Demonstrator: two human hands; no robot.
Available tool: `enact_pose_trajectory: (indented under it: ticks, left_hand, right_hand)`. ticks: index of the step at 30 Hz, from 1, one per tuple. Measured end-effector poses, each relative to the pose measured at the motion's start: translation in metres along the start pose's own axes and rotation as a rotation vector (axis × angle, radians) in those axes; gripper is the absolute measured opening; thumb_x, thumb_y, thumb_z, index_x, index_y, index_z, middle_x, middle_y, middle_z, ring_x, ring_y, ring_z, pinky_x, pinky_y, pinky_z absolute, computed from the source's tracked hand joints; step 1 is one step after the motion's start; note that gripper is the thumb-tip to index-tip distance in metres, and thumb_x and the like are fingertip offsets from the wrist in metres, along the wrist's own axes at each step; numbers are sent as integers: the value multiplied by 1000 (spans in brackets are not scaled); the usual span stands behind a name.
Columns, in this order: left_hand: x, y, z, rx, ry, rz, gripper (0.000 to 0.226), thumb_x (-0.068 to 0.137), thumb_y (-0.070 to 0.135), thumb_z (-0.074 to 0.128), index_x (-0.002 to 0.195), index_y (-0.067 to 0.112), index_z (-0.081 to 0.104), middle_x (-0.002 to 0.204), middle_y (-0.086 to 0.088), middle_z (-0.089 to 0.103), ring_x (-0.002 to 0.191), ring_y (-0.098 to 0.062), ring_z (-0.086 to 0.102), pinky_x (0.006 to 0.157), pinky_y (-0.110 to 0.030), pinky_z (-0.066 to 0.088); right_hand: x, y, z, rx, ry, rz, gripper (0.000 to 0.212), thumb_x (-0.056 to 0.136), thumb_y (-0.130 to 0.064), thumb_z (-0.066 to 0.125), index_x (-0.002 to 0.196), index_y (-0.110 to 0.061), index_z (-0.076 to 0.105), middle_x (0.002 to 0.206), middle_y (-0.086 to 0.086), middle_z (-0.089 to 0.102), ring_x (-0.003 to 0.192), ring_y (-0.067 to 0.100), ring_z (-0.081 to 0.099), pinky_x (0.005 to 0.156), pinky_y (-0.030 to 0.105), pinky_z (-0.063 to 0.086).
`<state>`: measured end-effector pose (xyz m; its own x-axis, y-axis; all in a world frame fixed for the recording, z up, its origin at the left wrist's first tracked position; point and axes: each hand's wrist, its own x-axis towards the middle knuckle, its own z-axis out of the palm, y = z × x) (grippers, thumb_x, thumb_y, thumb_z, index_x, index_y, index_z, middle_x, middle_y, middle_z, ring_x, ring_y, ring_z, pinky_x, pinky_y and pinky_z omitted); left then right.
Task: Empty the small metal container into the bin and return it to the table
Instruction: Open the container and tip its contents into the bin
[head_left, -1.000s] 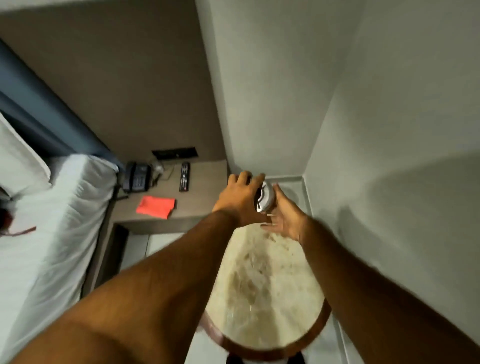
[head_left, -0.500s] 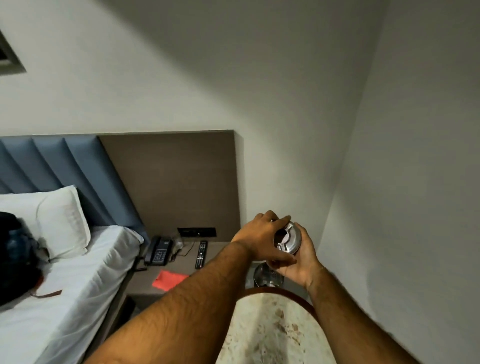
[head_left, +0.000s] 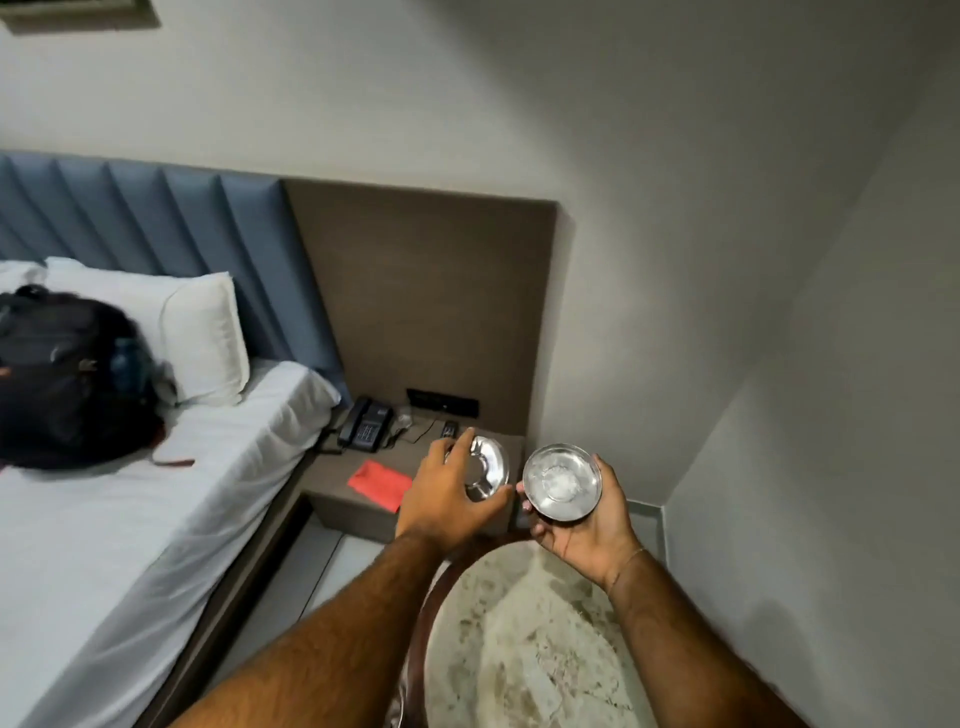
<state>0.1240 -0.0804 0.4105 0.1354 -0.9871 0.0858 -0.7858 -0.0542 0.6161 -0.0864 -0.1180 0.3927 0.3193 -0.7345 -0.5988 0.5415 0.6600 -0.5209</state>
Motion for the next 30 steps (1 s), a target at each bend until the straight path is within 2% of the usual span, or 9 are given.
enact_pose_trajectory:
  ticks: [4, 8, 13, 18, 20, 22, 24, 27, 30]
  left_hand:
    - [-58, -87, 2, -48, 31, -250, 97, 74, 67, 74, 157, 31, 40, 145, 0, 49, 123, -19, 60, 100, -40, 55]
    - [-130, -176, 22, -76, 47, -509, 100, 70, 78, 65, 155, 32, 41, 145, -2, 49, 123, -24, 61, 101, -43, 54]
    - [-233, -287, 68, -72, 27, -771, 99, 75, 70, 74, 157, 28, 40, 149, -5, 48, 132, -30, 54, 101, -44, 53]
    - [-301, -368, 136, -125, -2, -924, 95, 74, 67, 74, 155, 30, 40, 147, -2, 47, 129, -27, 54, 95, -45, 56]
    - [-322, -397, 166, -141, -15, -967, 96, 76, 64, 76, 157, 29, 38, 150, -1, 45, 132, -27, 51, 97, -44, 55]
    - [-338, -422, 196, -169, -20, -983, 97, 78, 61, 77, 159, 29, 36, 153, -2, 42, 136, -27, 48, 101, -43, 54]
    - [-338, -432, 210, -183, -12, -969, 96, 78, 60, 77, 159, 29, 35, 155, -2, 40, 138, -27, 46, 102, -43, 53]
    - [-350, -455, 236, -187, -7, -992, 94, 78, 58, 77, 157, 31, 35, 153, 0, 40, 137, -26, 45, 98, -44, 54]
    - [-364, -468, 251, -193, 2, -1027, 91, 77, 56, 78, 154, 33, 38, 150, 1, 41, 134, -26, 47, 94, -43, 54]
  right_hand:
    - [24, 62, 19, -75, -103, 131, 87, 92, -77, 43, 130, -6, 75, 127, 30, 72, 82, 31, 64, 63, 37, 41]
    - [51, 141, 33, -227, -89, 259, 100, 86, -90, 41, 136, -9, 71, 126, 29, 73, 85, 31, 67, 64, 36, 53]
    - [82, 267, 37, -484, -58, 296, 90, 86, -89, 39, 124, -15, 73, 123, 20, 78, 96, 26, 74, 83, 39, 50]
    - [119, 372, 7, -877, -10, 72, 51, 93, -64, 62, 133, -33, 65, 129, 1, 76, 118, 16, 72, 89, 28, 56]
    - [139, 414, -9, -1060, -25, -82, 35, 99, -50, 67, 131, -37, 62, 126, -7, 70, 119, 10, 67, 83, 11, 53]
    - [164, 457, -25, -1200, -67, -221, 52, 94, -50, 74, 141, -37, 56, 136, -2, 67, 120, 9, 66, 83, 6, 54]
    - [190, 487, -36, -1394, -149, -299, 75, 86, -60, 78, 151, -43, 45, 148, -1, 60, 130, 12, 59, 101, 19, 53]
    - [234, 546, -67, -1615, -225, -95, 98, 80, -66, 80, 160, -51, 26, 153, 8, 52, 141, 27, 51, 116, 41, 45]
    - [266, 569, -92, -1657, -122, -28, 99, 78, -69, 78, 161, -49, 28, 152, 13, 52, 143, 35, 50, 120, 47, 42]
